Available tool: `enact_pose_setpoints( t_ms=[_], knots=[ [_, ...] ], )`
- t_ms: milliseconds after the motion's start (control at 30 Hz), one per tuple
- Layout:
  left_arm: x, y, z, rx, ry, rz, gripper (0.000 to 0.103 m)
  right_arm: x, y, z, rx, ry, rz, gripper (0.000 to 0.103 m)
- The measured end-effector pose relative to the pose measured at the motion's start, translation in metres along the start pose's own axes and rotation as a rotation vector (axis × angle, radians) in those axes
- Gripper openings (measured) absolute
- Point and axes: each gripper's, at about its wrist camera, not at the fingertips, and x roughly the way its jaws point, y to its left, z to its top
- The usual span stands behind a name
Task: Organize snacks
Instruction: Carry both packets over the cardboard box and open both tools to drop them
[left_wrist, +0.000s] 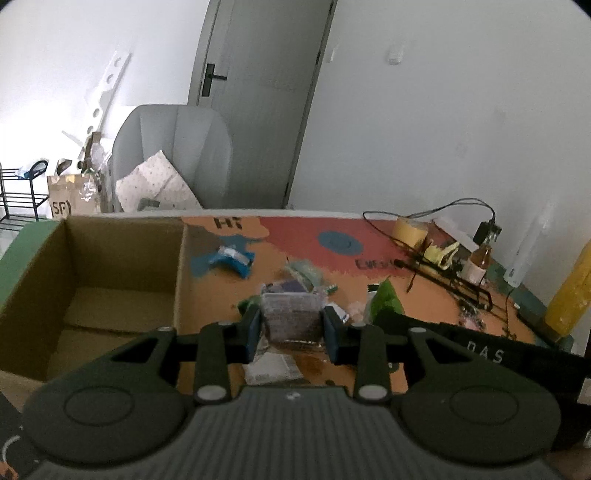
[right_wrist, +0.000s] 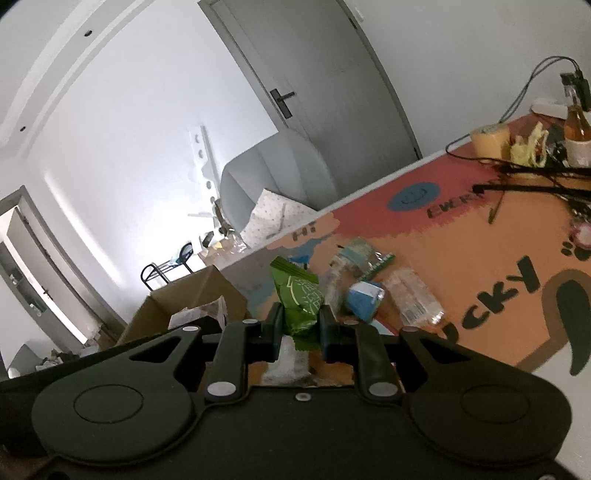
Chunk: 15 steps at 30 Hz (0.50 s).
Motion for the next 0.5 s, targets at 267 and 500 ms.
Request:
enact_pose_setpoints(
  t_ms=[267,500],
  knots=[
    [-0.011,0.017,0.014,-0.004,-0.026,-0.005,0.034,0.008,0.024,0.007,-0.024,-0.022,0.024,0.018],
    [-0.022,0.045,0.025,-0.024,-0.056,0.026,0.034,0.018,0.049,0.007,-0.041,-0.026,0.06,0.018]
  ],
)
